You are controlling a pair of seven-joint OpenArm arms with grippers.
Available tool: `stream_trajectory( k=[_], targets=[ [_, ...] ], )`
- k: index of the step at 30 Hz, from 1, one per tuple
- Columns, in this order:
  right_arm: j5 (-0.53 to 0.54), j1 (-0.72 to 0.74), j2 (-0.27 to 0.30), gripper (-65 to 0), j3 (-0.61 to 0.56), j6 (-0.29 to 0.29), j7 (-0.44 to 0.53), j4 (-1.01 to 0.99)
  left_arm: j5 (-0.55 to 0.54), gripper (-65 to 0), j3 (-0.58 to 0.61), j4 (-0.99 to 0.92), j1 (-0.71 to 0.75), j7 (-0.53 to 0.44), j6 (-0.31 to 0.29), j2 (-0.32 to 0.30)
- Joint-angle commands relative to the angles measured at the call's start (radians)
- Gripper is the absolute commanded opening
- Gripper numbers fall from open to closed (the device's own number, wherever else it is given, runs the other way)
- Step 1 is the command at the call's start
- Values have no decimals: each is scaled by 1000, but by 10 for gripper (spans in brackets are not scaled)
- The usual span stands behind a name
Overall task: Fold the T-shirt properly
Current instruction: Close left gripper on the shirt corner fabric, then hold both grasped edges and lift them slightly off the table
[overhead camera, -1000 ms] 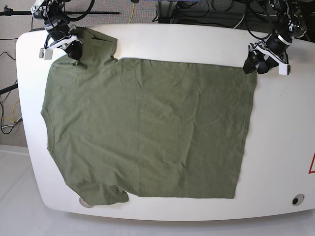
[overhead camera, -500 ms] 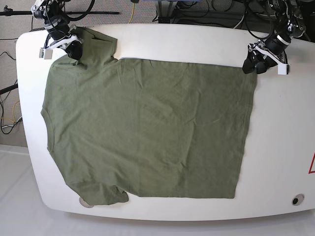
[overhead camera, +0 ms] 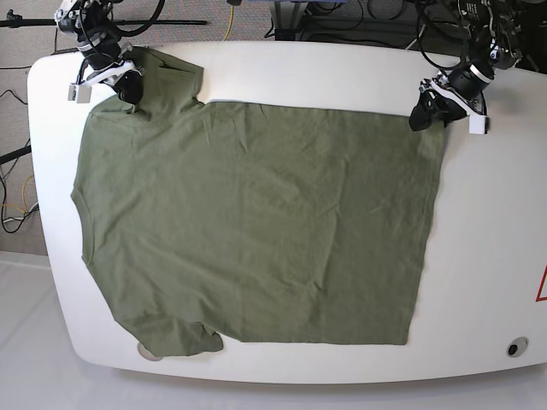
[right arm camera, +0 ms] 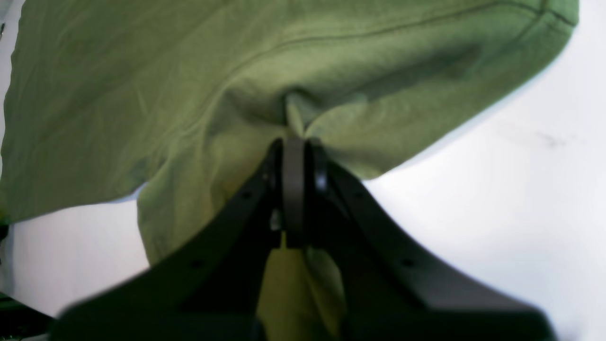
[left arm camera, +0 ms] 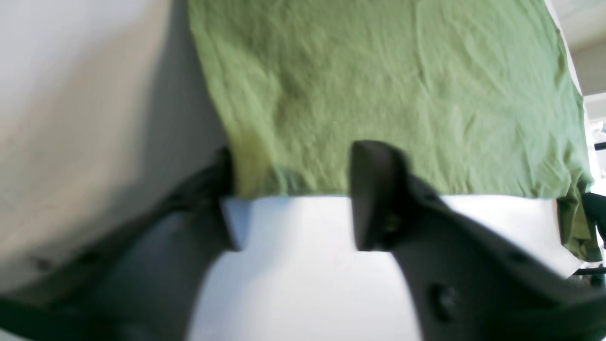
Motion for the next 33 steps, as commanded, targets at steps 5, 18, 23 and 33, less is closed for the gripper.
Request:
stream_trajectory(
  k=[5,18,23,33],
  targets=[
    [-40,-6,4,-650,-1,-9,-37,1,27,-538,-1,10,0,34,18,-4],
    [-39,-3,6,-650,-4,-9,-39,3,20,-569,-2,24,-7,32,20,-4],
    [-37,-2,6,-650,-3,-9,-43,4,21,-580,-3,27,-8,35,20,-3],
    [-29,-5,6,-650,0,-9,-49,9,24,-650,2,18,-13,65,9,-5]
  ],
)
